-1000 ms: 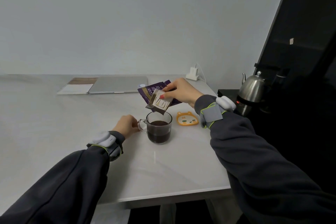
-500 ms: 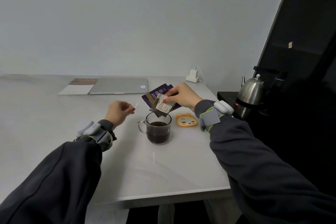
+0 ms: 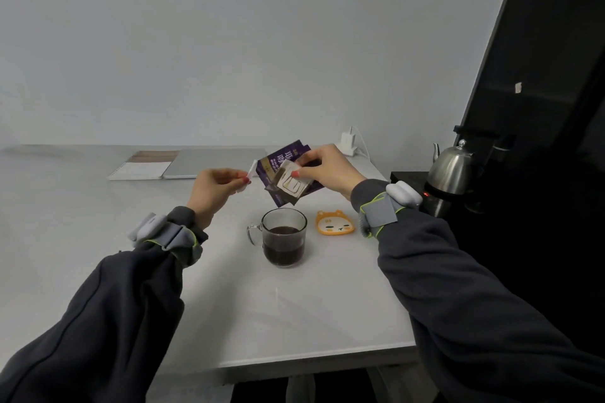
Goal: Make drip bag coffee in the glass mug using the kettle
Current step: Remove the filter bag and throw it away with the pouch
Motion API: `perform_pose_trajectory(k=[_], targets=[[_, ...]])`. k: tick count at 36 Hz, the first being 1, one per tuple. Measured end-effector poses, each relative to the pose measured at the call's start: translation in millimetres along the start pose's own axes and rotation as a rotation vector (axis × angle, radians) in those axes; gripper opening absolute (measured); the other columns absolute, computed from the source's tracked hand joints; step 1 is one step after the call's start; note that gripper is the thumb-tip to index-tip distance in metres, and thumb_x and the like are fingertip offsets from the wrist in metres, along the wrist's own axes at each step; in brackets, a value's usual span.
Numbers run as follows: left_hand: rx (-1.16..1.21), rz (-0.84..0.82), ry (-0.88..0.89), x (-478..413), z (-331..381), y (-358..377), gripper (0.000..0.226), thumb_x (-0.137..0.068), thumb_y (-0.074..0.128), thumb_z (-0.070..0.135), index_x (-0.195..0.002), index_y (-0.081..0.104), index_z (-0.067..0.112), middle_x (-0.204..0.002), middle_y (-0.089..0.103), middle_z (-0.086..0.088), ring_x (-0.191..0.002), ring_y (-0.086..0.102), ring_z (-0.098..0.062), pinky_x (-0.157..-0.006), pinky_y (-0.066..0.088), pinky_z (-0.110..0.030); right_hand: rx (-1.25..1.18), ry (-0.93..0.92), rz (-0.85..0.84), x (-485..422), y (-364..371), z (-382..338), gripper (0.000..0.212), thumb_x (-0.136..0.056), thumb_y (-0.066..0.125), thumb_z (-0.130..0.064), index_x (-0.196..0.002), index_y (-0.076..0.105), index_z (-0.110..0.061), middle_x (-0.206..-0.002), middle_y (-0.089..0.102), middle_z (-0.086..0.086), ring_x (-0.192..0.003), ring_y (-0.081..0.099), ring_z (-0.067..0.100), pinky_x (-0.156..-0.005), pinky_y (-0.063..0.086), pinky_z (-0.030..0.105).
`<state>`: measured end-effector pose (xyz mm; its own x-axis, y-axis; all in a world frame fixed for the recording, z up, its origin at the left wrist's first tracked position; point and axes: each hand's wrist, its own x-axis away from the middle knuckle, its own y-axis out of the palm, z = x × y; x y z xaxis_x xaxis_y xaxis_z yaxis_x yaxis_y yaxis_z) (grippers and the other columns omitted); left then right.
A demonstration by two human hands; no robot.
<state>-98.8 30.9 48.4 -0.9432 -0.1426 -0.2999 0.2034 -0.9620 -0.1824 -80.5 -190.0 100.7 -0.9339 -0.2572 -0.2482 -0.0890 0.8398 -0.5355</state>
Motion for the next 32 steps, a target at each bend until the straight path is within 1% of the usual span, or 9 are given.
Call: perform_pose_trajectory(k=[3, 6, 10, 12, 16, 18, 25, 29, 32], targets=[[0.061, 0.023, -0.012, -5, 10, -3, 0.006, -0.084, 0.066, 0.004, -0.088, 0.069, 0.008, -0.056, 0.067, 0.013, -0.066, 0.056, -0.009, -0.068, 0.045, -0.018, -0.017, -0.037, 0.015, -4, -6, -10, 0.019, -0.081, 0.07, -0.007, -0.099, 0.07, -0.004, -0.101, 0.07, 0.013, -0.094, 0.067, 0.026, -0.08, 0.057, 0.037], [0.101, 0.08, 0.026, -8, 22, -1, 0.01, -0.085, 0.065, 0.005, -0.082, 0.067, 0.014, -0.054, 0.065, 0.015, -0.052, 0.052, 0.003, -0.062, 0.041, -0.015, -0.002, -0.049, 0.01, -6, -8, -16, 0.015, -0.08, 0.07, -0.006, -0.095, 0.069, -0.005, -0.092, 0.066, 0.009, -0.086, 0.065, 0.021, -0.063, 0.052, 0.024], [0.13, 0.113, 0.102, -2, 38, 3, 0.009, -0.084, 0.067, 0.008, -0.093, 0.07, 0.008, -0.067, 0.069, 0.01, -0.062, 0.057, 0.0, -0.058, 0.043, -0.01, -0.029, -0.034, 0.031, -9, -4, -13, 0.012, -0.079, 0.069, -0.004, -0.09, 0.069, -0.007, -0.093, 0.067, 0.011, -0.089, 0.066, 0.024, -0.074, 0.055, 0.032], [0.102, 0.081, 0.141, 3, 43, 6, 0.009, -0.083, 0.068, 0.008, -0.092, 0.071, 0.008, -0.071, 0.07, 0.008, -0.063, 0.059, 0.0, -0.058, 0.044, -0.009, -0.064, -0.008, 0.039, -9, -1, -9, 0.01, -0.078, 0.07, -0.003, -0.086, 0.068, -0.009, -0.094, 0.068, 0.013, -0.091, 0.068, 0.028, -0.079, 0.056, 0.037], [-0.026, -0.058, 0.153, 9, 46, 21, 0.012, -0.082, 0.068, 0.002, -0.079, 0.071, 0.013, -0.057, 0.068, 0.014, -0.054, 0.055, 0.006, -0.056, 0.041, -0.007, -0.133, 0.046, 0.083, -11, 5, 1, 0.016, -0.075, 0.073, -0.004, -0.074, 0.065, -0.017, -0.088, 0.067, 0.011, -0.09, 0.067, 0.028, -0.082, 0.055, 0.038], [-0.103, -0.088, 0.157, 10, 42, 28, 0.007, -0.08, 0.07, 0.003, -0.081, 0.073, 0.01, -0.057, 0.067, 0.011, -0.052, 0.054, 0.006, -0.056, 0.04, -0.008, -0.162, 0.059, 0.085, -10, 7, 4, 0.017, -0.075, 0.073, -0.004, -0.073, 0.066, -0.02, -0.082, 0.066, 0.007, -0.087, 0.065, 0.025, -0.085, 0.054, 0.039], [-0.231, -0.05, 0.17, 10, 30, 48, 0.007, -0.076, 0.072, 0.004, -0.082, 0.074, 0.007, -0.069, 0.069, 0.002, -0.054, 0.057, 0.006, -0.061, 0.045, -0.009, -0.234, 0.111, 0.038, -4, 9, 10, 0.012, -0.081, 0.068, -0.001, -0.086, 0.067, -0.011, -0.086, 0.066, 0.011, -0.086, 0.065, 0.026, -0.083, 0.054, 0.037], [-0.214, -0.03, 0.175, 11, 32, 57, 0.003, -0.076, 0.072, 0.004, -0.078, 0.074, 0.005, -0.066, 0.068, 0.001, -0.052, 0.057, 0.006, -0.057, 0.043, -0.007, -0.267, 0.14, 0.031, -1, 7, 13, 0.017, -0.084, 0.067, -0.005, -0.1, 0.067, -0.003, -0.091, 0.064, 0.013, -0.086, 0.061, 0.023, -0.083, 0.052, 0.036], [-0.219, -0.027, 0.179, 10, 35, 63, 0.002, -0.077, 0.071, 0.004, -0.076, 0.073, 0.003, -0.062, 0.066, 0.001, -0.049, 0.055, 0.006, -0.054, 0.042, -0.005, -0.301, 0.15, 0.037, 0, 9, 16, 0.019, -0.085, 0.067, -0.009, -0.103, 0.067, 0.0, -0.09, 0.064, 0.014, -0.082, 0.06, 0.022, -0.08, 0.052, 0.034]])
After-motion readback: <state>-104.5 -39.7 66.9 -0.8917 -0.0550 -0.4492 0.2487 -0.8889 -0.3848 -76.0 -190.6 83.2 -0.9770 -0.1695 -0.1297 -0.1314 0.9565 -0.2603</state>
